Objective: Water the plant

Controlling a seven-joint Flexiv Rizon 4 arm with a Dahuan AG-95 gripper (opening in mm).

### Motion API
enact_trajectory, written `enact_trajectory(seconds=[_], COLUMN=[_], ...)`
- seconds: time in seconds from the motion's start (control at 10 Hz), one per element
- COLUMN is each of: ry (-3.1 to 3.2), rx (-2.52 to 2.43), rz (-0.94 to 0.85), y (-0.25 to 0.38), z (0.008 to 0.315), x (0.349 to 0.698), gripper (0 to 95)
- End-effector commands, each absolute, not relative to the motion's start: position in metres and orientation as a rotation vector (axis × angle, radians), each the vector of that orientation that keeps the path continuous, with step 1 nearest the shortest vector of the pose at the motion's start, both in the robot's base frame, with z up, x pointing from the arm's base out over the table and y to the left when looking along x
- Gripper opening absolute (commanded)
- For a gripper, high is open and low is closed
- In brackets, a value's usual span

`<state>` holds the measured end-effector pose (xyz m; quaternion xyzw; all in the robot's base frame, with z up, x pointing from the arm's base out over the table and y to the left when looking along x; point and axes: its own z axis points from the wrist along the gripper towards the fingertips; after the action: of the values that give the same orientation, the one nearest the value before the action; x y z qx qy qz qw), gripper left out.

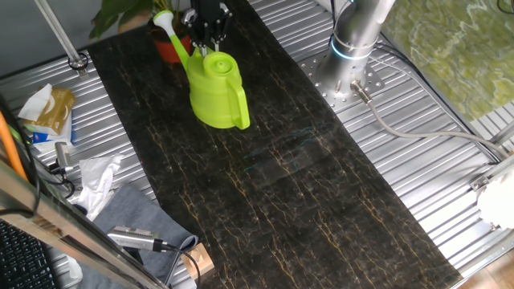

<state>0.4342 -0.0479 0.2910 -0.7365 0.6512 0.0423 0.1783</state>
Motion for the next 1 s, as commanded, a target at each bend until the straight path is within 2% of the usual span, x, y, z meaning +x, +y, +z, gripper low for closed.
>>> enact_trajectory(seconds=[0.1, 1.0], ry=[1.821, 1.754], rx=[-2.074, -2.031], rz=[0.132, 0.174], y=[-0.0472, -0.0472], z=[0.2915, 0.2915], x=[0.435, 0.435], gripper=[0.0, 0.0])
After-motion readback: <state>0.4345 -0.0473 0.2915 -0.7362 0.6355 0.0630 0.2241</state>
